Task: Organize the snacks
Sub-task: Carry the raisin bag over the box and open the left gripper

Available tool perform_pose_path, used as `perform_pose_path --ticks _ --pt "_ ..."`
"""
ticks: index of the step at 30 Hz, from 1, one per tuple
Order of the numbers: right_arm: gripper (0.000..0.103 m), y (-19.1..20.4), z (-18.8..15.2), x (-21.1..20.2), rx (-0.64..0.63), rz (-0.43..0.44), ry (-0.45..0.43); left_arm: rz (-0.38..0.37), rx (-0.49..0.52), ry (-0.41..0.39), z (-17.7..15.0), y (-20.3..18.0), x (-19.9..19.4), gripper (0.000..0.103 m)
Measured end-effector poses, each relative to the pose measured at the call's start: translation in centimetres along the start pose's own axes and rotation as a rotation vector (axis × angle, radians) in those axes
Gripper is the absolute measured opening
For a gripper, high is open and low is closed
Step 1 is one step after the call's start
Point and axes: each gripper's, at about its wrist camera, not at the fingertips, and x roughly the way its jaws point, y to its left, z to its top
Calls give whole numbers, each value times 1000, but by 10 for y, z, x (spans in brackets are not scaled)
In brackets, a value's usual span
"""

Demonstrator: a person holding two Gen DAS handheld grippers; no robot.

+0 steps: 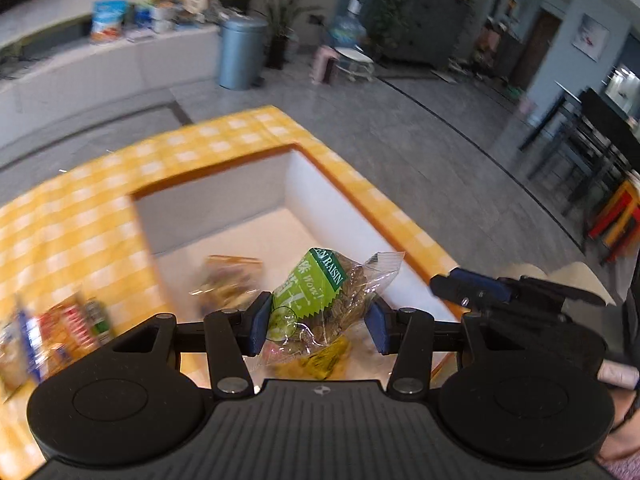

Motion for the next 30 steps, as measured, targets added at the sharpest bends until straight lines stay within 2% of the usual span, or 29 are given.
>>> perform_pose_path --ticks 3,5,8,11,15,22,24,25,26,28,30 --pt "24 -5 1 0 18 2 -1 -30 -9 61 10 1 27 56" --pt "24 -6 1 0 23 10 -2 -23 20 94 14 -1 47 56" --pt "24 -8 1 0 26 13 -3 12 89 96 16 -7 75 56" --pt "24 -11 0 1 32 14 -3 34 89 124 17 -8 99 56" --pt "24 -15 0 4 41 6 1 55 130 109 18 -15 120 56" --pt "24 -21 0 10 51 -19 21 47 191 117 12 -27 120 60" --pt "24 -21 0 11 53 -21 23 71 218 104 9 -29 117 67" --pt "24 -20 0 11 51 -21 22 78 232 105 8 -29 116 77" --pt "24 -20 0 10 48 -19 21 85 241 111 8 -29 114 81" --pt "24 -19 0 11 46 -16 19 88 212 107 7 -26 107 81" --pt "24 -18 0 11 44 -13 19 58 166 97 8 -22 97 81"
